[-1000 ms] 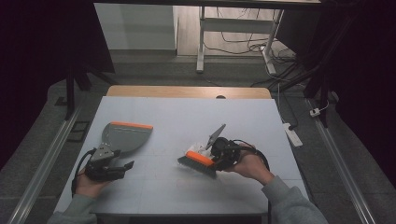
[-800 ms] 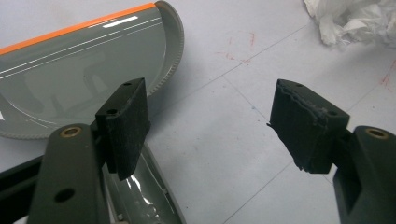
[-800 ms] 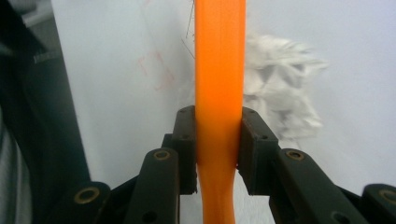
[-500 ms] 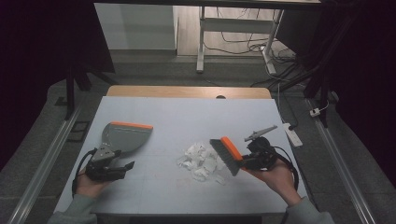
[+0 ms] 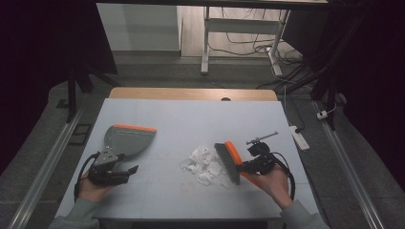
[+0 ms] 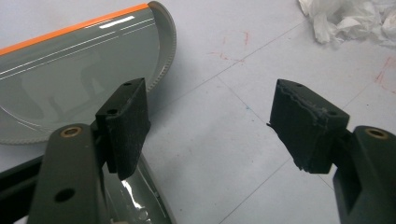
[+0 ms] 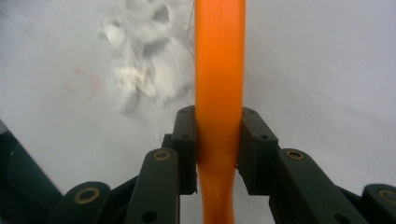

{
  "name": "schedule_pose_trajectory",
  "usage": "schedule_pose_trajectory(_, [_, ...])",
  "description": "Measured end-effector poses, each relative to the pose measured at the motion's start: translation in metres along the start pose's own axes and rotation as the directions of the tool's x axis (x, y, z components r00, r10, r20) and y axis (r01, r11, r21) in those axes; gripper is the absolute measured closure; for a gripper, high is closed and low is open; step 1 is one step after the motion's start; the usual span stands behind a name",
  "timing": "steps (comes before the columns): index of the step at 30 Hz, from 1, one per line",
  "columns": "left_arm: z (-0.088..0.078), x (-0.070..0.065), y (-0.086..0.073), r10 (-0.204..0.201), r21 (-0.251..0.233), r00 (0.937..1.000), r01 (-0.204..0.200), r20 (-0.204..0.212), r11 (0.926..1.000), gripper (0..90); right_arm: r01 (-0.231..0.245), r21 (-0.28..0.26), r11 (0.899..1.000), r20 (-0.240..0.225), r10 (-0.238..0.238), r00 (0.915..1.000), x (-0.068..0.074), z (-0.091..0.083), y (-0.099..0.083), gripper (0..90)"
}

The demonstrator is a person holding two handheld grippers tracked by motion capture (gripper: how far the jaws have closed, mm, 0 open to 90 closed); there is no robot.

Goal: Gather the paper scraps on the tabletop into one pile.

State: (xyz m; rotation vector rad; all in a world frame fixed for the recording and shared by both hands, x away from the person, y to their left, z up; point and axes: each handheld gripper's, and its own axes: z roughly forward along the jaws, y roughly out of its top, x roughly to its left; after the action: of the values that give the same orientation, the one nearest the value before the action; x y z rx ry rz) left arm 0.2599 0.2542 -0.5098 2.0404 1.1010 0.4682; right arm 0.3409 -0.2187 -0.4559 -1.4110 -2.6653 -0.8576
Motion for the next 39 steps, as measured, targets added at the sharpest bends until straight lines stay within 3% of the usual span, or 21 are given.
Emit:
schedule_pose_trajectory(6, [0.001, 0.0, 0.0, -0.003, 0.002, 1.0, 0.003, -0.002, 1.0, 28.9, 0.022, -0.063, 0.998, -0.041, -0.024, 0.9989, 0.005, 0.008, 0.014, 70.8])
schedule_pose_trajectory(10, [0.001, 0.0, 0.0, -0.004, 0.002, 1.0, 0.004, -0.002, 1.0, 29.0, 0.058, -0.119, 0.991, -0.036, -0.062, 0.9974, 0.009, -0.015, 0.016, 70.8])
schedule_pose_trajectory(14, [0.001, 0.0, 0.0, -0.002, 0.003, 1.0, 0.002, -0.001, 1.0, 29.0, 0.11, -0.113, 0.988, -0.029, -0.114, 0.9931, 0.011, -0.041, 0.01, 70.8])
schedule_pose_trajectory(18, [0.001, 0.0, 0.0, -0.001, 0.005, 1.0, 0.002, -0.003, 1.0, 29.0, 0.221, -0.037, 0.974, -0.07, -0.223, 0.9722, 0.017, -0.047, -0.003, 70.8])
schedule_pose_trajectory(21, [0.002, -0.001, 0.0, 0.003, 0.007, 1.0, -0.003, -0.005, 1.0, 29.0, 0.289, 0.052, 0.956, -0.094, -0.283, 0.9544, 0.024, -0.033, -0.014, 70.8])
schedule_pose_trajectory(24, [0.002, -0.001, 0.0, 0.003, 0.009, 1.0, -0.003, -0.006, 1.0, 29.0, 0.332, 0.086, 0.939, -0.089, -0.324, 0.9417, 0.028, -0.017, -0.018, 70.8])
schedule_pose_trajectory(31, [0.002, 0.0, -0.001, -0.002, 0.009, 1.0, 0.002, -0.009, 1.0, 29.1, 0.415, 0.043, 0.909, -0.053, -0.413, 0.9091, 0.028, 0.008, 0.005, 70.8])
schedule_pose_trajectory(35, [0.002, -0.001, -0.001, -0.002, 0.01, 1.0, 0.002, -0.008, 1.0, 29.1, 0.431, 0.005, 0.902, -0.061, -0.43, 0.9007, 0.03, 0.008, 0.017, 70.8])
schedule_pose_trajectory(39, [0.002, -0.001, -0.001, 0.0, 0.011, 1.0, 0.0, -0.007, 0.9999, 29.1, 0.433, -0.056, 0.9, -0.071, -0.436, 0.8971, 0.031, -0.011, 0.017, 70.8])
